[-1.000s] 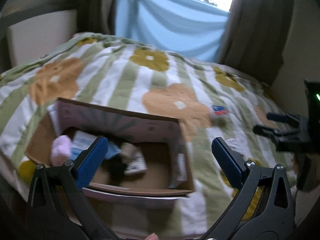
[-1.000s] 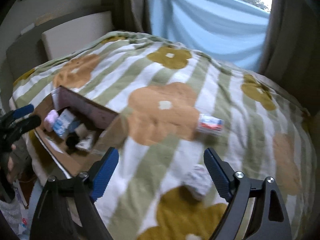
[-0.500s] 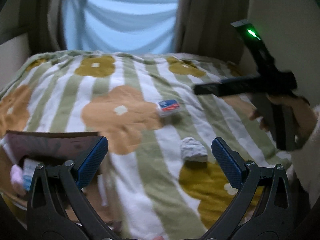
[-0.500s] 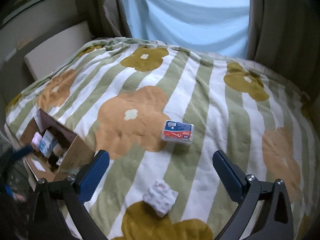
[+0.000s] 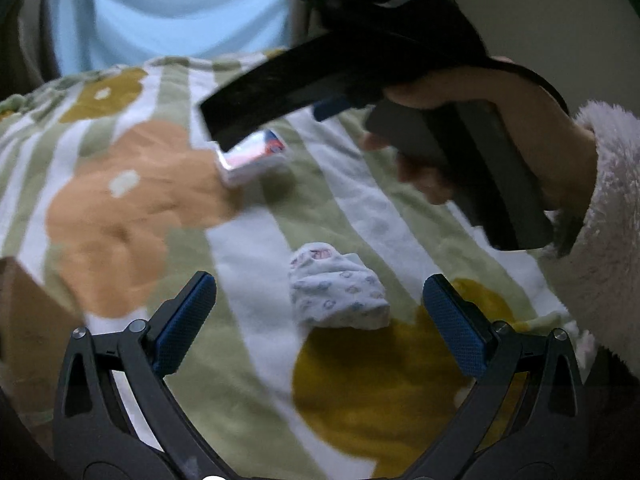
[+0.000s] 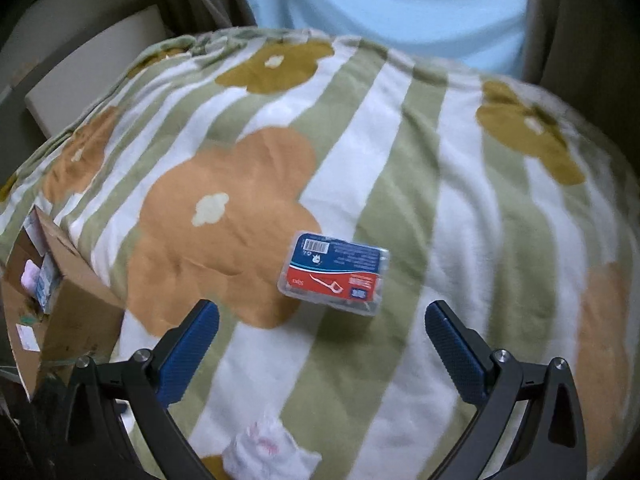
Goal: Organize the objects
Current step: 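Grasp the white patterned cloth with the left gripper while the right gripper grasps the floss case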
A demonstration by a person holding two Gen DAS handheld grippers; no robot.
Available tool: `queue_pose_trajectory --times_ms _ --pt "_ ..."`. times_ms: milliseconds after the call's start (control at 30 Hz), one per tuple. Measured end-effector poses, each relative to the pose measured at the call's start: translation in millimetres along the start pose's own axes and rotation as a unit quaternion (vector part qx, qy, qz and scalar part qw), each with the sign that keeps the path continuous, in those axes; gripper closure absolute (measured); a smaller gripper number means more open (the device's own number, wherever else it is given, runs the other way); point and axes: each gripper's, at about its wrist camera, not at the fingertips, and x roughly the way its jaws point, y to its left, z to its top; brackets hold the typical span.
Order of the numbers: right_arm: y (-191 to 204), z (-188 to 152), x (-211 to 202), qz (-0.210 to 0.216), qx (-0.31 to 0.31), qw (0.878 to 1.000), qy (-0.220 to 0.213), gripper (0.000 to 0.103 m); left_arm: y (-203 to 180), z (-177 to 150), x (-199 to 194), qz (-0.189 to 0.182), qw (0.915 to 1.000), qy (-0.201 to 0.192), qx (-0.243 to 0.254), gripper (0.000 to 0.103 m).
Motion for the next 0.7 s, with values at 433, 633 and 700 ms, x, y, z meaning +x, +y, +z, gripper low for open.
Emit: queue_pose_trajectory --times_ms 433,633,700 --pt "-13.5 6.8 68.9 -0.001 -0.009 1.0 0.016 0.0 -10.0 -13.1 54.0 0.001 0.9999 0.015 -0.002 0.007" --pt "-11.1 8.0 78.5 -0.012 -0.033 0.999 0.02 0.006 -16.6 -15.7 59.6 0.001 0.9995 0.027 0.015 0.033" --pt "-8.7 7.1 80.0 -0.013 -0.04 0.999 0.02 0.009 -17.3 -16.3 59.8 0.003 0.9995 0.026 0.017 0.035"
